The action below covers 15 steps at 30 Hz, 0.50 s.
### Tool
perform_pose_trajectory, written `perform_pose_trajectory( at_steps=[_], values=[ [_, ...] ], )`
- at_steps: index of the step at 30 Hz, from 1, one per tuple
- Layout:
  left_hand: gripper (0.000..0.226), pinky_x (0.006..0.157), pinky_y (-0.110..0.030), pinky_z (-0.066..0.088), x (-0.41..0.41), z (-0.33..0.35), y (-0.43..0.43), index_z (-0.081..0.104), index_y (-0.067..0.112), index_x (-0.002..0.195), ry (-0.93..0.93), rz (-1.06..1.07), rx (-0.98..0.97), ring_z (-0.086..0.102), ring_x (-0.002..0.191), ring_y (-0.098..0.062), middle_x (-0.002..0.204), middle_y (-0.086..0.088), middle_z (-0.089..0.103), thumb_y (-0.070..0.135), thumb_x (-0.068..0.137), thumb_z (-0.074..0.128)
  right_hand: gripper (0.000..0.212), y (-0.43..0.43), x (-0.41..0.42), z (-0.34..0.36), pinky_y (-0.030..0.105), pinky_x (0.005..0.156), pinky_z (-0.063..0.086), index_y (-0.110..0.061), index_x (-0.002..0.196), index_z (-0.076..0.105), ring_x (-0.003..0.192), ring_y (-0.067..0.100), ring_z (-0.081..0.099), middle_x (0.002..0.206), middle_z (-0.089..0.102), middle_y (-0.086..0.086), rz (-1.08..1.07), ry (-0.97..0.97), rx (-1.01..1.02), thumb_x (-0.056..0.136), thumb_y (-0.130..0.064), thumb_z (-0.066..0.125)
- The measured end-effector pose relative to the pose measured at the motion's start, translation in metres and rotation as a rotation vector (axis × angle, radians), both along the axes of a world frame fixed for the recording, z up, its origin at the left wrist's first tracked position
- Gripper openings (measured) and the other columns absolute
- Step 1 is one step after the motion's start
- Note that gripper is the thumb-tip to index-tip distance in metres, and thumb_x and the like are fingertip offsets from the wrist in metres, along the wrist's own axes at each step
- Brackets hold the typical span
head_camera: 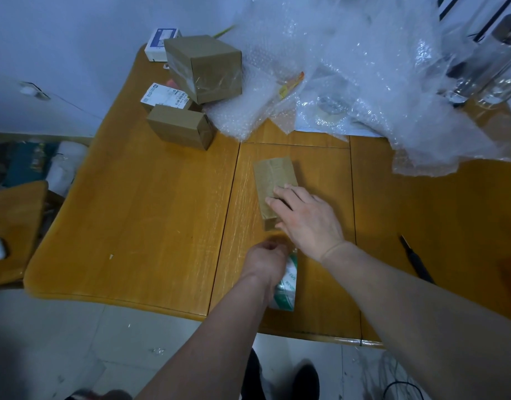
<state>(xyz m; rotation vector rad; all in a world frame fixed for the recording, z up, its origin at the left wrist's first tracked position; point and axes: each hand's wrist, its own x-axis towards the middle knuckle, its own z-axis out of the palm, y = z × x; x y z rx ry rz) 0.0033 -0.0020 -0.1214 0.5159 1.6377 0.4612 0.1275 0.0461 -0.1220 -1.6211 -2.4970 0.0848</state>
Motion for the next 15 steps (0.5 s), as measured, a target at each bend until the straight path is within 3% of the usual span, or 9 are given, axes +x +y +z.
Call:
perform_pose_trajectory(
  at_steps=[6, 12, 15],
  values=[
    [0.007, 0.101, -0.06, 0.059, 0.0, 0.003, 0.001, 0.071, 0.025, 0.095, -0.013, -0.006, -0.006, 0.076, 0.105, -0.041, 0.106, -0.016, 0.081, 0.031, 0.093, 0.068, 0.063, 0.003, 0.01, -0.002, 0.044, 0.08, 0.061, -0.017, 0.136, 0.058, 0.13, 0.03, 0.053, 0.139, 0.06, 0.009, 0.059, 0.025, -0.003, 0.078, -0.019, 0.082],
    [0.009, 0.1, -0.062, 0.06, 0.0, 0.007, 0.0, 0.074, 0.021, 0.094, -0.002, -0.009, -0.013, 0.077, 0.102, -0.044, 0.103, -0.019, 0.082, 0.027, 0.091, 0.067, 0.065, 0.019, 0.035, 0.01, 0.044, 0.079, 0.062, -0.028, 0.147, 0.046, 0.137, 0.022, 0.04, 0.152, 0.047, -0.002, 0.195, 0.051, -0.111, 0.089, -0.051, 0.064],
    [0.012, 0.099, -0.062, 0.06, 0.0, 0.008, 0.001, 0.075, 0.022, 0.096, 0.011, -0.019, -0.015, 0.078, 0.101, -0.043, 0.102, -0.018, 0.082, 0.029, 0.09, 0.067, 0.054, 0.018, 0.033, 0.006, 0.045, 0.073, 0.063, -0.027, 0.143, 0.052, 0.133, 0.024, 0.044, 0.148, 0.053, 0.0, 0.199, 0.082, -0.063, 0.093, -0.046, 0.054]
  ],
)
